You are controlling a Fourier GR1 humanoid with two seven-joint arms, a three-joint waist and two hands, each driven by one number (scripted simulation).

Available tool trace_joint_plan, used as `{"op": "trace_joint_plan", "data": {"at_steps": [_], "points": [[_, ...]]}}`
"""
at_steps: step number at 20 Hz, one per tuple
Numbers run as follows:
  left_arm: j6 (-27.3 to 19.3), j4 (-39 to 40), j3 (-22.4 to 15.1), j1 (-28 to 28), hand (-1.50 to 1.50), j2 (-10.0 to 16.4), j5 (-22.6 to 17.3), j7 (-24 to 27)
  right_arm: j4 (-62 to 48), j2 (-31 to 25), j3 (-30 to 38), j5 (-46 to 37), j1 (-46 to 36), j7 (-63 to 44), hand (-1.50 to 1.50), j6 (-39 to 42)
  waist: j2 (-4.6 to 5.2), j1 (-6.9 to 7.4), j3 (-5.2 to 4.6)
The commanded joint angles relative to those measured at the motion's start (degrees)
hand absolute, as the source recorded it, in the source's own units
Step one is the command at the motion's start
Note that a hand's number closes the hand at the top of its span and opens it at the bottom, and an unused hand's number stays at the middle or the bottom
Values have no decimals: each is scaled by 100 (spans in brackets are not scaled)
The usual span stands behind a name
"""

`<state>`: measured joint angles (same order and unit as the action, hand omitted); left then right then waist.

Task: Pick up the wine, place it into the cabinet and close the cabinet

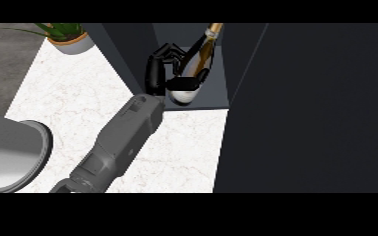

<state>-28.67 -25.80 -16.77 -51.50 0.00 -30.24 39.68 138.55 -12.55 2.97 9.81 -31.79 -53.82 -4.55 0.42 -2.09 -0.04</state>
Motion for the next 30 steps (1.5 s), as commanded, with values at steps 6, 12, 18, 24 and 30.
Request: {"op": "trace_joint_plan", "data": {"at_steps": [6,12,18,24,30], "points": [[346,1171,528,-684,150,96,-255,297,434,199,-61,281,87,-103,-150,-104,45,-93,-1],[-86,1543,531,-1114,150,1,-119,267,201,187,-157,233,-47,57,-150,56,54,-105,0],[-359,1937,499,-1240,150,369,82,157,253,38,182,519,-341,-286,-150,-28,92,-255,-2],[-437,2104,525,-1455,150,156,151,-215,176,107,-58,361,-435,-207,-150,-4,89,-244,-4],[-598,2217,595,-1284,150,382,166,-89,96,178,-105,458,-375,-81,-150,106,173,-394,-2]]}}
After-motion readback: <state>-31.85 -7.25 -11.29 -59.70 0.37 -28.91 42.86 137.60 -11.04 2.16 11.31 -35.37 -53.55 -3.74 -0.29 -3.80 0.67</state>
